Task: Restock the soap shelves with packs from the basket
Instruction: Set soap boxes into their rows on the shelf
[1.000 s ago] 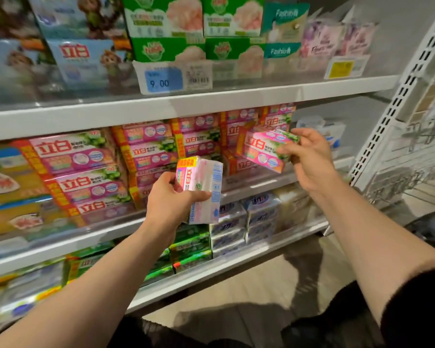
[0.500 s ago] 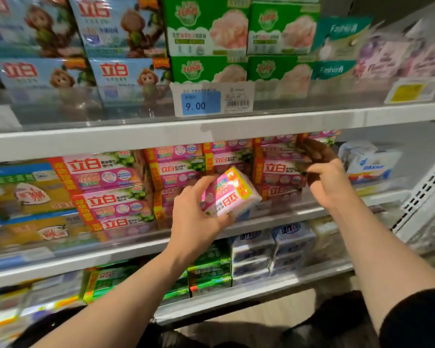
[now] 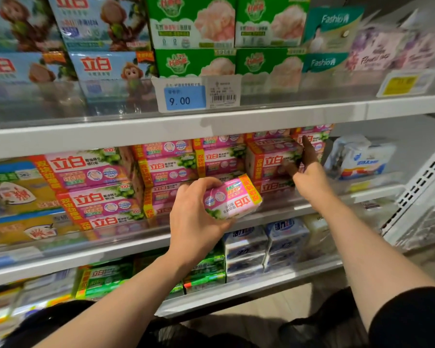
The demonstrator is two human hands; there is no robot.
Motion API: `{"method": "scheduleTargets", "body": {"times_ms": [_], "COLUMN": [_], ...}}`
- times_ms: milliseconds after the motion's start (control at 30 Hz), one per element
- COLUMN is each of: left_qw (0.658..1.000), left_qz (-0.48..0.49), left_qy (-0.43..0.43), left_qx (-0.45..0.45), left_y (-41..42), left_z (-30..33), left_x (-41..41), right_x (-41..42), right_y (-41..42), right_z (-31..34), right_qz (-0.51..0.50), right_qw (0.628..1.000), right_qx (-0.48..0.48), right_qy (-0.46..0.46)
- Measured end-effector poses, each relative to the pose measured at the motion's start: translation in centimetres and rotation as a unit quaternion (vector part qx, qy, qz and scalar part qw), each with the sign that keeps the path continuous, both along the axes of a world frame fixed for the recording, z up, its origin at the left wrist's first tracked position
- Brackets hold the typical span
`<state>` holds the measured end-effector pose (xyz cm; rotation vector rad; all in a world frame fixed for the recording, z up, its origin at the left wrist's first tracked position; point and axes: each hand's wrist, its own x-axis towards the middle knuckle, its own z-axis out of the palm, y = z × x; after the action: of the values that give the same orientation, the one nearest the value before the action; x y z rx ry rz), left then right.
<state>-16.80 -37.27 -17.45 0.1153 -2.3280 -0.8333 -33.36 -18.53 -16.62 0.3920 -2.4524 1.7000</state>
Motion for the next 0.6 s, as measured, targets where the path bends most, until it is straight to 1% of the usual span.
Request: {"method": "scheduleTargets", "body": {"times_ms": [67, 100, 167, 200, 233, 267, 300, 333, 367, 400, 433, 500, 533, 567, 600], "left_qw": [1.000, 0.999, 0.989, 0.976, 0.953, 0.922, 0.880, 0.832, 0.783, 0.744, 0.713, 0.674, 0.662, 0.655, 0.656], "left_qz": [-0.005, -0.007, -0.018, -0.023, -0.027, -0.031, -0.033, -0.037, -0.043, -0.052, -0.064, -0.074, -0.076, -0.077, -0.072], "left_qy": [0.005, -0.002, -0.018, -0.031, -0.045, -0.054, -0.064, -0.073, -0.084, -0.092, -0.096, -0.094, -0.087, -0.080, -0.078], "left_qx": [0.009, 0.036, 0.142, 0.215, 0.298, 0.383, 0.469, 0.549, 0.614, 0.660, 0.691, 0.729, 0.740, 0.747, 0.748], "left_y": [0.3, 0.4, 0.7, 0.8, 0.9, 0.9, 1.0, 1.0, 1.0, 0.9, 0.9, 0.8, 0.8, 0.9, 1.0], "left_z": [0.0, 0.0, 0.4, 0.6, 0.9, 1.1, 1.3, 1.4, 1.6, 1.8, 2.0, 2.4, 2.7, 2.9, 3.1], "left_x": [0.0, -0.1, 0.0, 0.0, 0.0, -0.1, -0.2, -0.3, -0.4, -0.3, -0.3, -0.3, -0.3, -0.2, -0.1], "right_x": [0.4, 0.6, 0.9, 1.0, 1.0, 1.1, 1.2, 1.5, 1.8, 2.2, 2.8, 4.1, 4.8, 5.5, 6.1], "right_y": [-0.1, -0.3, -0.2, -0.2, -0.1, 0.0, 0.0, 0.0, -0.2, -0.4, -0.7, -1.1, -1.2, -1.2, -1.2], "right_z": [-0.1, -0.3, -0.3, -0.4, -0.6, -0.8, -1.0, -1.0, -0.8, -0.6, -0.3, 0.6, 0.9, 1.2, 1.4], "right_qz": [-0.018, -0.023, -0.028, -0.031, -0.035, -0.045, -0.066, -0.094, -0.123, -0.147, -0.166, -0.205, -0.212, -0.184, -0.111], "right_qw": [1.000, 1.000, 0.999, 0.999, 0.998, 0.997, 0.996, 0.992, 0.987, 0.982, 0.979, 0.972, 0.969, 0.975, 0.986], "right_qx": [-0.002, -0.009, 0.011, 0.030, 0.046, 0.057, 0.067, 0.083, 0.102, 0.114, 0.114, 0.089, 0.069, 0.039, -0.002], "right_qy": [0.001, -0.008, -0.017, -0.013, -0.008, -0.005, -0.002, 0.005, 0.016, 0.028, 0.042, 0.076, 0.103, 0.121, 0.122]}}
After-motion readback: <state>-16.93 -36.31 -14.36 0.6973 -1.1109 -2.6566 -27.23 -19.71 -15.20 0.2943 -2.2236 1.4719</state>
